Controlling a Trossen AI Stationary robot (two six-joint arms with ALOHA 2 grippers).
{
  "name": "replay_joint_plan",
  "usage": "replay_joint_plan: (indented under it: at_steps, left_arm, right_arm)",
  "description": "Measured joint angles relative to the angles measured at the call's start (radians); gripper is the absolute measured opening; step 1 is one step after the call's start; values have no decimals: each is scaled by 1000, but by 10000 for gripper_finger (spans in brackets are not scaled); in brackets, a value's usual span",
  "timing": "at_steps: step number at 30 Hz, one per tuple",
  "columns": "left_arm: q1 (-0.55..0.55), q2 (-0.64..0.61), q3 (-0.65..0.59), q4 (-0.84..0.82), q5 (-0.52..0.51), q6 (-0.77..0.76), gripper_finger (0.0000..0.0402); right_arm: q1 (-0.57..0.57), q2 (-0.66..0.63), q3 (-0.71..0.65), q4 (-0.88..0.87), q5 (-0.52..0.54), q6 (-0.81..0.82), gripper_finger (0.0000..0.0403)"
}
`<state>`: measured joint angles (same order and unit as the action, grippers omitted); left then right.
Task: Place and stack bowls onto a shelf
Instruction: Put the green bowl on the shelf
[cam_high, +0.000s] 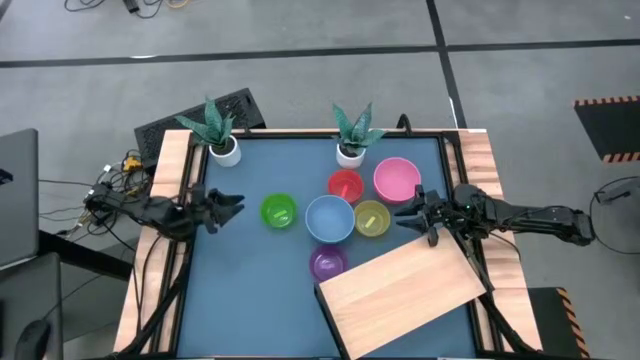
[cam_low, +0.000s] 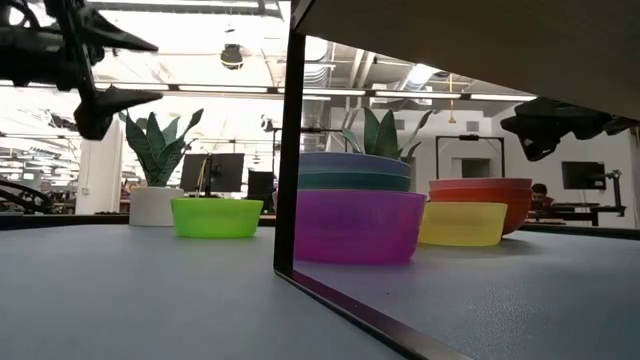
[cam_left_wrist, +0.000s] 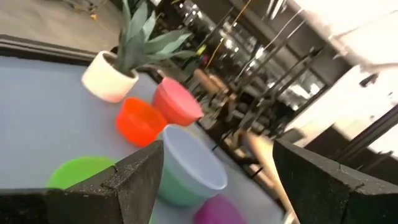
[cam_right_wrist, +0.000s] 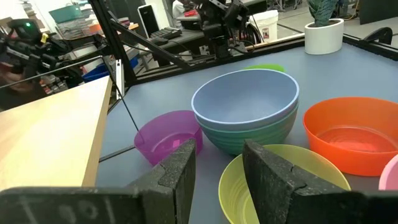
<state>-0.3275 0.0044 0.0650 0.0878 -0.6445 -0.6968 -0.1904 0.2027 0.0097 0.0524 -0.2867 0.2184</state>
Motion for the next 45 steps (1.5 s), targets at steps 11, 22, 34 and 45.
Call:
replay_joint_plan:
  at_steps: [11,22,34,45]
  left_arm:
    - [0,0,2,251,-55,-116,286]
    - [0,129,35,649,-84,78,286]
    - [51,420,364,636,-94,343,286]
    - [92,467,551,469,-48,343,286]
  right_arm:
    - [-2,0,0,12,47,-3,159]
    - [-1,1,23,583,53,369,159]
    - [-1,-1,139,1297,55,136,159]
    - [7,0,203,1164,155,124,159]
